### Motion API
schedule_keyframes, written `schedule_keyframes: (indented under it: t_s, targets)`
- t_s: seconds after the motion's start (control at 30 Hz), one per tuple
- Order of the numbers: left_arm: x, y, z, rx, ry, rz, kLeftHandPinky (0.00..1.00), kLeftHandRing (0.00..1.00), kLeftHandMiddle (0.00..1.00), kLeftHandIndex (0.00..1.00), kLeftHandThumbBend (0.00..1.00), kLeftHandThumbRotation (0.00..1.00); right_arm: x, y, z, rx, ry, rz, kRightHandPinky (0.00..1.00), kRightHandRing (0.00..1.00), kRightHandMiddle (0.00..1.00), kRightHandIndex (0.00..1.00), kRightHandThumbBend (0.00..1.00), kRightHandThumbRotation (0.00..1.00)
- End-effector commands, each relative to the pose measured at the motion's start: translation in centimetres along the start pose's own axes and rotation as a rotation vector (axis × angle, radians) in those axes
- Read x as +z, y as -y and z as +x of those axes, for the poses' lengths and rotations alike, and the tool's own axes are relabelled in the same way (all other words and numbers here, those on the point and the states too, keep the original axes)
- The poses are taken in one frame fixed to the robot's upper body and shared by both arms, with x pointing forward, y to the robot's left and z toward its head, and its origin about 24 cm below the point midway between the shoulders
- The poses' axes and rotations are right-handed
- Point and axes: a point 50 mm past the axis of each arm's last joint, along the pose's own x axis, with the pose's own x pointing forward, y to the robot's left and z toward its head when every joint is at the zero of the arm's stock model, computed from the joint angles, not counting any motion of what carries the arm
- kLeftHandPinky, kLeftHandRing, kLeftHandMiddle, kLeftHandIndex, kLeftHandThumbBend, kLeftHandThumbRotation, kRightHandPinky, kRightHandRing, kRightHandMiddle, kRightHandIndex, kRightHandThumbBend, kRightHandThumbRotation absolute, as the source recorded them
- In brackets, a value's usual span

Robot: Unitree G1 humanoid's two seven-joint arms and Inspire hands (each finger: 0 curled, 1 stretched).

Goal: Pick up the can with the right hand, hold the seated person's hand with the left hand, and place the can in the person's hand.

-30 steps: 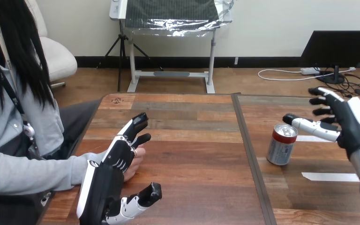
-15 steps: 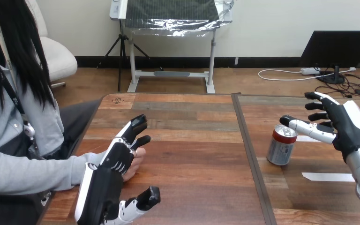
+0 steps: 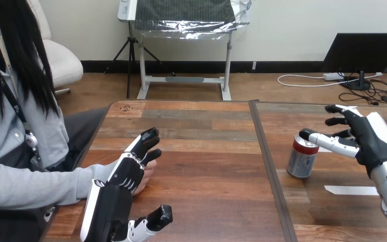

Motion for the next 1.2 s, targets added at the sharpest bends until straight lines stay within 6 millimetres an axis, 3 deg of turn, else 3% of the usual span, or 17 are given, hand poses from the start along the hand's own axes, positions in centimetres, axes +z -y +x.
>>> schedule_keyframes:
  t_s: [0.0,0.07,0.37,0.57,0.77,0.9,1.0,1.07,1.17]
  targets:
    - [0.8,-0.1,1.6,-0.013,0.084,0.013,0.83,0.90,0.90,0.86,0.99,0.64,1.7,0.3,1.0,-0.001,0.039,0.021,0.53,0.64,0.79,0.86,1.00,0.56]
    - [0.8,-0.1,1.5,-0.014,0.085,0.018,0.83,0.90,0.90,0.86,0.98,0.64,1.7,0.2,1.0,0.007,0.033,0.011,0.57,0.68,0.80,0.86,1.00,0.56]
    - [0.7,-0.2,1.4,-0.021,0.076,0.017,0.85,0.90,0.91,0.88,0.99,0.66,1.6,-0.3,1.0,0.013,0.018,-0.020,0.57,0.68,0.77,0.86,1.00,0.56]
    - [0.7,-0.2,1.4,-0.024,0.074,0.007,0.85,0.91,0.91,0.88,0.99,0.65,1.6,-0.7,1.1,0.019,0.004,-0.014,0.54,0.60,0.67,0.86,1.00,0.58]
    - [0.8,-0.2,1.4,-0.022,0.073,0.004,0.85,0.91,0.91,0.88,0.99,0.64,1.6,-1.0,1.1,0.020,-0.002,-0.015,0.32,0.37,0.46,0.86,1.00,0.62]
    - [0.8,-0.3,1.3,-0.019,0.075,0.014,0.84,0.90,0.91,0.88,0.99,0.64,1.6,-1.2,1.1,0.022,-0.002,-0.012,0.27,0.33,0.47,0.86,1.00,0.63]
    - [0.8,-0.3,1.3,-0.019,0.075,0.016,0.84,0.90,0.90,0.87,0.99,0.65,1.7,-1.3,1.1,0.025,-0.004,-0.012,0.26,0.32,0.46,0.85,1.00,0.63]
    - [0.8,-0.3,1.3,-0.021,0.075,0.016,0.84,0.90,0.90,0.87,1.00,0.65,1.7,-1.4,1.1,0.028,-0.004,-0.014,0.34,0.42,0.53,0.85,1.00,0.62]
    - [0.9,-0.4,1.3,-0.025,0.077,0.018,0.84,0.90,0.90,0.87,1.00,0.65,1.7,-1.4,1.1,0.032,-0.004,-0.018,0.35,0.43,0.51,0.85,1.00,0.61]
